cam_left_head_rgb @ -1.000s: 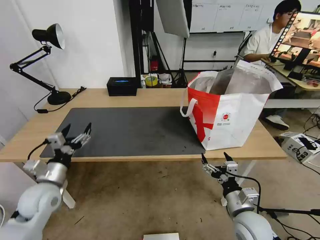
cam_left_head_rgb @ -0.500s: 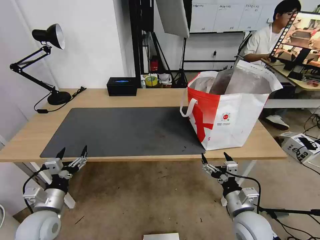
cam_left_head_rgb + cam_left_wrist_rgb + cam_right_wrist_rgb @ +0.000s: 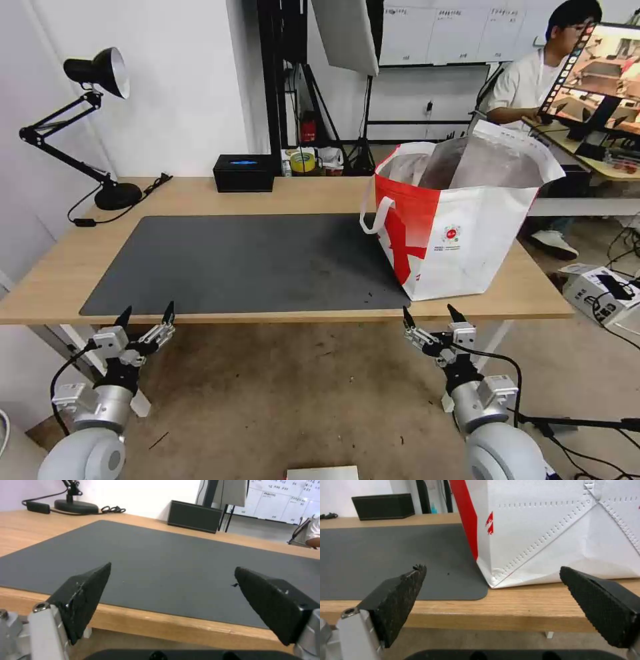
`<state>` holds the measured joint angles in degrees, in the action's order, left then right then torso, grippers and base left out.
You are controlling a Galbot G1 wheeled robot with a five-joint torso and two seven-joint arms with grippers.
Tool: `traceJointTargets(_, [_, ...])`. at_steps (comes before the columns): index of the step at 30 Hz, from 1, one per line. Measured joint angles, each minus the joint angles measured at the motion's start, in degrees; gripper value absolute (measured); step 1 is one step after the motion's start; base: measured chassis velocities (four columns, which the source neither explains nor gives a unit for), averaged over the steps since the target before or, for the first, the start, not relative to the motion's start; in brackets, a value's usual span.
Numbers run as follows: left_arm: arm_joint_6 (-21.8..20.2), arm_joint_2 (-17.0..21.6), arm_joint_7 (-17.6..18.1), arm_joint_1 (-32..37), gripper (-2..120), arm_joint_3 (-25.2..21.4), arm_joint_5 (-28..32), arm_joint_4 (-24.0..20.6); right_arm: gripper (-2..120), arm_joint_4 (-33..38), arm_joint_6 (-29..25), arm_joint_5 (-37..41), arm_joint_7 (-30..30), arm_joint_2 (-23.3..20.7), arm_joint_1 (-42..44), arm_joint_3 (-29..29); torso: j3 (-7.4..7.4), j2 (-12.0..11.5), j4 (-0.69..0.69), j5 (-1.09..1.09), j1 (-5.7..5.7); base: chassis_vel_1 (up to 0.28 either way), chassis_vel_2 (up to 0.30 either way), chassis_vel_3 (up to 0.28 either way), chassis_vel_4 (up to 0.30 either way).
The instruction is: Pick up the trash from the table and place it into the takeout bag.
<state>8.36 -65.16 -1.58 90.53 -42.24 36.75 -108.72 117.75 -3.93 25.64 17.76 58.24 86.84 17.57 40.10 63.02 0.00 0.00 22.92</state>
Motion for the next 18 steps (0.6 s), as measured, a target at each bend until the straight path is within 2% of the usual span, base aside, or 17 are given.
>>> traceJointTargets(18, [-0.1, 0.1, 0.0, -0.1, 100, 0.1, 0.1, 0.0, 100, 0.0, 0.0, 0.0, 0.0, 0.0, 0.0, 0.0, 0.0, 0.0, 0.0, 0.0, 0.0, 0.0, 0.0, 0.0, 0.0])
